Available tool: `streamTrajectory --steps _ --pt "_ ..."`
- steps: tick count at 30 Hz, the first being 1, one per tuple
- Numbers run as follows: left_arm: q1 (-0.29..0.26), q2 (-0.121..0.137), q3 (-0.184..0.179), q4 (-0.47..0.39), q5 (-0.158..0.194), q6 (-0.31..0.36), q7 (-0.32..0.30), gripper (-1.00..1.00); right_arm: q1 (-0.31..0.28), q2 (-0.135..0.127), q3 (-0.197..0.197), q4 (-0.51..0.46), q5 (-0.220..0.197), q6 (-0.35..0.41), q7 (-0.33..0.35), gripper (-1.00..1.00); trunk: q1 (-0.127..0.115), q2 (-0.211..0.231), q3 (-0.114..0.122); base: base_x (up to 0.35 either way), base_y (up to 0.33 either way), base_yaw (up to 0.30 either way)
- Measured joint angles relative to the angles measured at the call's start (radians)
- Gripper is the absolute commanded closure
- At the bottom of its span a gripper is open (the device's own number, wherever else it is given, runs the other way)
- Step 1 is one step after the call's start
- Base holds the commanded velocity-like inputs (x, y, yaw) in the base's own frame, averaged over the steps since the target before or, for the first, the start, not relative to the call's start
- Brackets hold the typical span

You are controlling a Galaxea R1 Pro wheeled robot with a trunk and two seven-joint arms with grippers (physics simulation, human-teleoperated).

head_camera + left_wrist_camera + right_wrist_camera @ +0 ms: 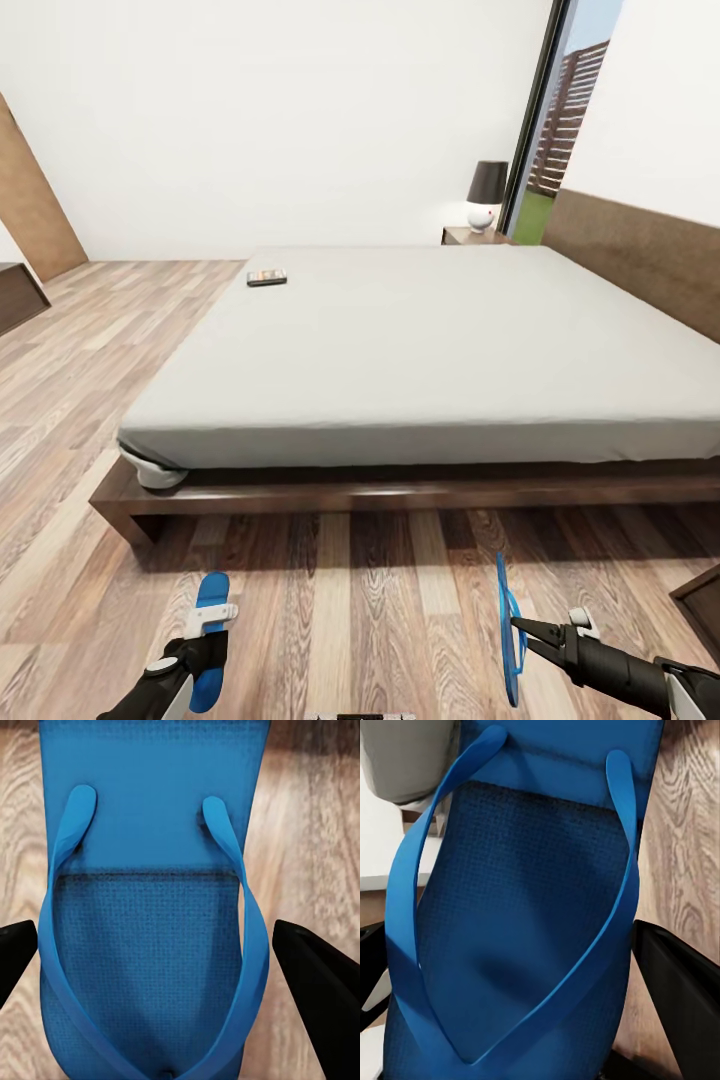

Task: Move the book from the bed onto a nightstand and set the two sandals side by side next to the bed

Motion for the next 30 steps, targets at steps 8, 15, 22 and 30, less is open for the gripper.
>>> streamTrajectory --steps 8,15,22,30 --pt "0.000 0.000 0.000 0.000 0.000 0.000 0.000 1.00 0.000 0.000 0.000 0.000 0.000 0.000 0.000 1.00 0.031 -0.056 -0.025 0.000 0.000 0.000" --pt "0.000 0.000 0.000 0.000 -0.001 0.000 0.000 1.00 0.000 0.000 0.000 -0.001 0.000 0.000 0.000 1.00 0.051 -0.092 -0.048 0.000 0.000 0.000" --pt "0.000 0.000 0.000 0.000 -0.001 0.000 0.000 1.00 0.000 0.000 0.000 0.000 0.000 0.000 0.000 1.00 0.054 -0.093 -0.076 0.000 0.000 0.000" --pt "0.000 0.000 0.000 0.000 -0.001 0.000 0.000 1.00 0.000 0.000 0.000 -0.001 0.000 0.000 0.000 1.00 0.058 -0.095 -0.106 0.000 0.000 0.000"
